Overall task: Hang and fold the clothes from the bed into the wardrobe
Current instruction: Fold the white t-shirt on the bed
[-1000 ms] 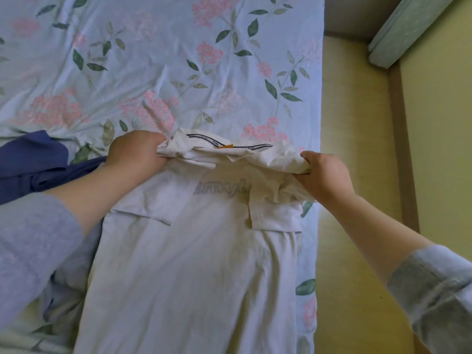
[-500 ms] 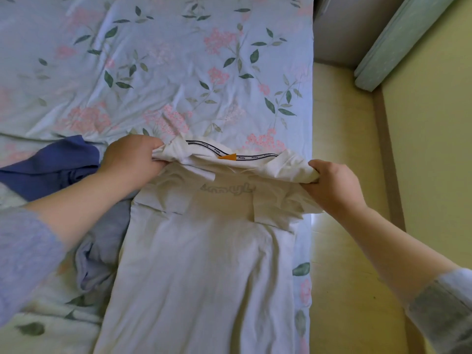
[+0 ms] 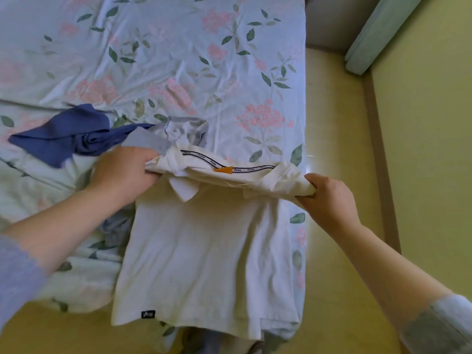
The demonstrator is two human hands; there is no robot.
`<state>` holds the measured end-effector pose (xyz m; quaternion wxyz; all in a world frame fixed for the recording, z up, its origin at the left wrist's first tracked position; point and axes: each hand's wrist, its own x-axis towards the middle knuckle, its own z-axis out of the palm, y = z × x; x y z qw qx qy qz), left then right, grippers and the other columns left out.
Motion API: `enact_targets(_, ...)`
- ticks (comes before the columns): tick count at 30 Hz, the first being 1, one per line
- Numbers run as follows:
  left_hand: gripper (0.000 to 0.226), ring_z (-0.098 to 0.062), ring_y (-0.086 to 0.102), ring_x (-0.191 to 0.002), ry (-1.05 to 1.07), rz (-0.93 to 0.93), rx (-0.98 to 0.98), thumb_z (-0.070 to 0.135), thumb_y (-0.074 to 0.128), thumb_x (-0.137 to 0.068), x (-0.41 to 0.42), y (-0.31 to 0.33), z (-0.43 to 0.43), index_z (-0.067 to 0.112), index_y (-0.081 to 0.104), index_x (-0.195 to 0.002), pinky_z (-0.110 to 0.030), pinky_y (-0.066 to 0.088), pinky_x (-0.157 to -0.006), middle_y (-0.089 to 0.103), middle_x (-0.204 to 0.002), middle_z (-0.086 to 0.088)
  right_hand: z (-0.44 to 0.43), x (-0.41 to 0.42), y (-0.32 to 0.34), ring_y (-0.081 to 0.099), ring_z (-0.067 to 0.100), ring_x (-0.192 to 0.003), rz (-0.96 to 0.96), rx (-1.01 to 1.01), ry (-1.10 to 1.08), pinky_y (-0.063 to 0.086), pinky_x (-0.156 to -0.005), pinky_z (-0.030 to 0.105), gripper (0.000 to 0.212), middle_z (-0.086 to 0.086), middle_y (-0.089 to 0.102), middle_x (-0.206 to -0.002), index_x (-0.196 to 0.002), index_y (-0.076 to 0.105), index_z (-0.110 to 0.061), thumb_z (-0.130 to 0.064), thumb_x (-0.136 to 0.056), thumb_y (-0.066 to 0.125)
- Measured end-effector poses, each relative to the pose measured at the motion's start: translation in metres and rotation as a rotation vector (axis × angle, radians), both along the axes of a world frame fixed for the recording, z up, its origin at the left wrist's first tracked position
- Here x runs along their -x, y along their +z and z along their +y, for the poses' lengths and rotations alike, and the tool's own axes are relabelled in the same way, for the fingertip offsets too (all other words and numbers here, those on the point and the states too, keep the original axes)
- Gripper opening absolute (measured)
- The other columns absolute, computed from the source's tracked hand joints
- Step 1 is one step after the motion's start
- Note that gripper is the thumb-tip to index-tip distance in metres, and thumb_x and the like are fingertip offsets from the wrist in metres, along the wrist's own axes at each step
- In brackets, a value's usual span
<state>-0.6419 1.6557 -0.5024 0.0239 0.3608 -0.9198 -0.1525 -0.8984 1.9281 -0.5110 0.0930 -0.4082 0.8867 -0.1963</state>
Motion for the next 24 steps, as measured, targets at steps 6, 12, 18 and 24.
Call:
enact_targets(6,0.004,-0.033,0.063,-0.082,-0.026,-0.160,-0.031,0.017,0.067,-0.079,-0.078,-0.066,0.072,0.015,0.064,-0.080,-0.035,0.039,-0.060,0.062,-0.085,-0.008,0.066,-0.076,-0.063,0.052,0.023,-0.066,-0.101,-0.234,0.041,0.031,-0.049,0.030,0.015,-0.004,0.053,-0.071,-0.075,0.053,-0.018,-0.025,-0.082,0.064)
enact_targets(12,0.033,-0.035,0.048,-0.107,0.090,-0.412,-0.193,0.029,0.070,-0.080,-0.126,-0.152,0.102,0.013,0.062,-0.107,-0.042,0.043,-0.086,0.050,-0.107,-0.012,0.092,-0.131,-0.126,0.053,0.031,-0.103,-0.335,-0.593,0.092,0.048,-0.085,0.037,0.026,0.008,0.056,-0.108,-0.109,0.059,-0.011,-0.021,-0.085,0.059)
enact_targets(18,0.053,-0.027,0.048,-0.109,-0.063,-0.138,-0.213,0.037,0.080,-0.071,-0.131,-0.155,0.124,0.019,0.061,-0.117,-0.039,0.041,-0.091,0.053,-0.115,-0.001,0.096,-0.149,-0.127,0.054,0.017,-0.105,-0.390,-0.319,0.078,0.048,-0.085,0.032,0.030,-0.002,0.060,-0.112,-0.114,0.066,-0.018,-0.018,-0.084,0.063)
enact_targets(24,0.013,-0.014,0.055,-0.085,-0.244,-0.502,-0.255,0.031,0.061,-0.079,-0.143,-0.149,0.136,0.029,0.049,-0.075,-0.027,0.036,-0.063,0.050,-0.086,0.010,0.104,-0.166,-0.129,0.052,0.020,-0.084,-0.346,-0.622,0.204,0.038,-0.066,0.026,0.012,-0.004,0.047,-0.088,-0.094,0.063,-0.020,-0.022,-0.084,0.056)
